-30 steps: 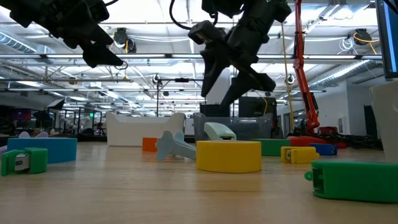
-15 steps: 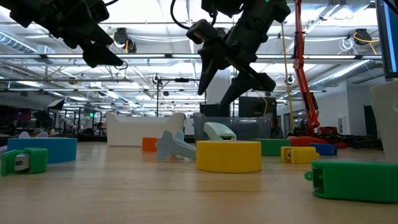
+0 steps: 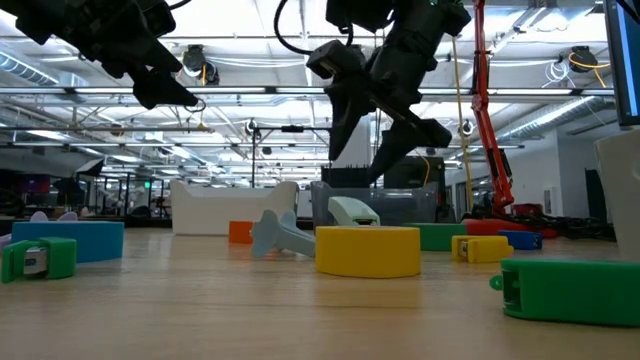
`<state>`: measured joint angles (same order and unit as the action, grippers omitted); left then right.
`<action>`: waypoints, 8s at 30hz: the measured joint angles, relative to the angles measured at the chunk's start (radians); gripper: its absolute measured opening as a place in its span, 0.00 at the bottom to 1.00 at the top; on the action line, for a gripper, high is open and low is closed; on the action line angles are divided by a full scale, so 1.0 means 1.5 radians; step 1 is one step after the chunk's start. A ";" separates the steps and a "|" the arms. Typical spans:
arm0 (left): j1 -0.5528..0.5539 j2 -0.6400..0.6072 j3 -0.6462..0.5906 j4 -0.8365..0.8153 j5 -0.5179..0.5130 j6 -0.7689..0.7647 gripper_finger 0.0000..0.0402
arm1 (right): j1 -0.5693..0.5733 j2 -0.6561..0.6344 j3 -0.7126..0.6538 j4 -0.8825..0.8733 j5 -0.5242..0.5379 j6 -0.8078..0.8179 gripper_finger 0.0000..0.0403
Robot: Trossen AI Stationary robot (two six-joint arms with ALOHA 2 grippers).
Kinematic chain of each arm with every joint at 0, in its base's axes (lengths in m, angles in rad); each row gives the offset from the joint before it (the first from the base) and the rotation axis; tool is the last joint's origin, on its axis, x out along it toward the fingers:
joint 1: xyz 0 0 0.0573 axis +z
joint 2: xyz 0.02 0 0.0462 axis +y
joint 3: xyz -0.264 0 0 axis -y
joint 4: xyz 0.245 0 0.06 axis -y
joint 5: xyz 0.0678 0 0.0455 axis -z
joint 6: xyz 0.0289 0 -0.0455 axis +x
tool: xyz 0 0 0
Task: Pick and place Stapler, Stapler remover, tape
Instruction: Put the light green stapler into the black bin, then put the blue stapler into the black bin
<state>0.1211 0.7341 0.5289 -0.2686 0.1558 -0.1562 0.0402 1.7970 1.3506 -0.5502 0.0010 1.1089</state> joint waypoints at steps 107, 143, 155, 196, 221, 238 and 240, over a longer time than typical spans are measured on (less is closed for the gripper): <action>0.000 0.001 0.000 0.002 0.000 0.015 0.83 | 0.008 0.074 0.000 -0.005 0.032 -0.073 0.29; 0.000 0.000 0.000 0.089 -0.041 -0.029 0.83 | -0.304 -0.199 -0.001 -0.139 -0.021 -0.793 0.29; 0.000 0.000 0.000 0.103 -0.041 -0.116 0.83 | -0.308 -0.110 -0.001 -0.124 -0.046 -0.910 0.29; 0.000 0.000 0.000 0.103 -0.041 -0.111 0.83 | -0.296 -0.074 -0.071 -0.075 -0.036 -0.960 0.29; 0.000 0.000 0.000 0.103 -0.041 -0.110 0.83 | -0.283 -0.074 -0.072 -0.079 -0.022 -0.993 0.39; 0.000 0.000 0.000 0.102 -0.041 -0.107 0.83 | -0.194 -0.266 -0.063 -0.131 0.064 -0.848 0.32; 0.000 0.000 0.000 0.102 -0.041 -0.107 0.83 | -0.172 -0.285 -0.063 -0.188 0.033 -0.802 0.28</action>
<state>0.1211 0.7348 0.5285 -0.1153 0.0944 -0.3168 -0.2177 1.3696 1.2556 -0.8329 0.0501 -0.0946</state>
